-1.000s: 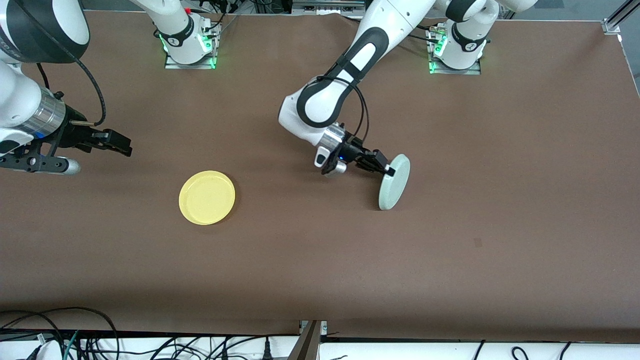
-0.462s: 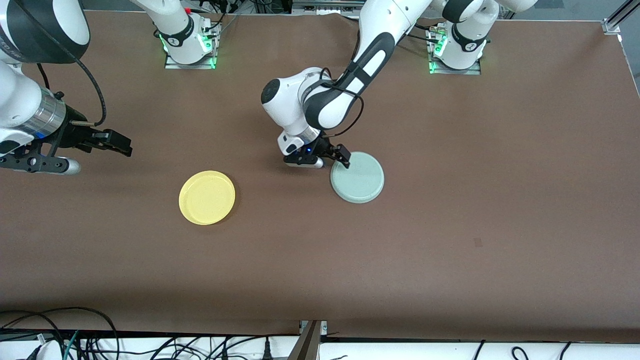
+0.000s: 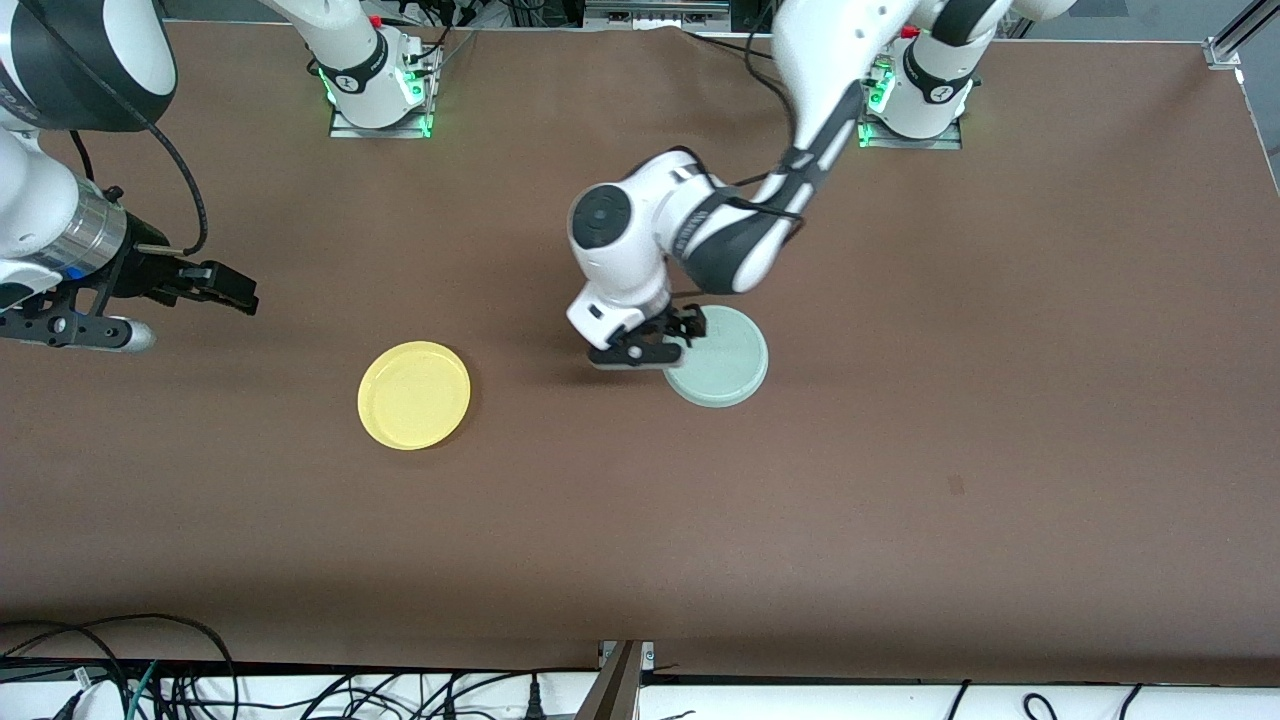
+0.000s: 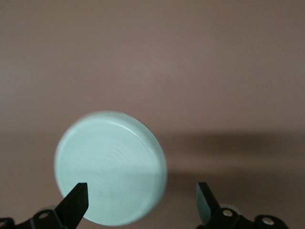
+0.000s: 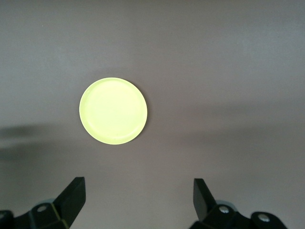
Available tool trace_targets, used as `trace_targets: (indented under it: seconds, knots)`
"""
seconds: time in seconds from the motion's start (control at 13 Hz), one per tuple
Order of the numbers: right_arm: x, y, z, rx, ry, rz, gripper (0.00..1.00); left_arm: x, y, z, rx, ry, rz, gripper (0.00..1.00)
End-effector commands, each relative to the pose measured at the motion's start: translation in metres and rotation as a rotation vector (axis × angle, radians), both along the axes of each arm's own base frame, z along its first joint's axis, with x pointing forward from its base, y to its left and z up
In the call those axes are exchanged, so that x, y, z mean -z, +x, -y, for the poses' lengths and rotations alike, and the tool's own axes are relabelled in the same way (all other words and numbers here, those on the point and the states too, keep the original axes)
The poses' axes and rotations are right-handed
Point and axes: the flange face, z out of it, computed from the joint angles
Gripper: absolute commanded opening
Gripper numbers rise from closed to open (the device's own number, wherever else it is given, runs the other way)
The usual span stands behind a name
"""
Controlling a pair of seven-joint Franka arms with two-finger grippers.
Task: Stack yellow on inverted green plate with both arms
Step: 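Release the green plate and raise the left gripper back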
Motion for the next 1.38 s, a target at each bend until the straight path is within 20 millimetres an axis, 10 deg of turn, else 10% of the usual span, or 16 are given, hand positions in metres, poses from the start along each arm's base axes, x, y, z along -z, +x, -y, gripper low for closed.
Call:
trace_targets:
  seconds: [0.0, 0.31, 0.62, 1.0, 1.31]
  knots:
    - [0.005, 0.005, -0.001, 0.000, -0.005, -0.002, 1.00, -0.083, 0.029, -0.072, -0.022, -0.032, -0.010, 1.00]
    - [0.080, 0.030, -0.017, 0.021, 0.059, -0.091, 1.00, -0.176, 0.077, -0.217, -0.020, -0.029, -0.008, 1.00]
    - [0.149, 0.056, -0.019, 0.016, 0.049, -0.074, 1.00, -0.226, 0.089, -0.326, 0.129, -0.024, -0.042, 1.00]
    - [0.270, 0.071, -0.015, 0.021, 0.013, -0.079, 1.00, -0.272, 0.064, -0.426, 0.154, -0.095, -0.060, 1.00]
    - [0.326, 0.042, -0.006, 0.016, 0.002, -0.100, 1.00, -0.264, 0.018, -0.466, 0.141, -0.109, 0.123, 1.00]
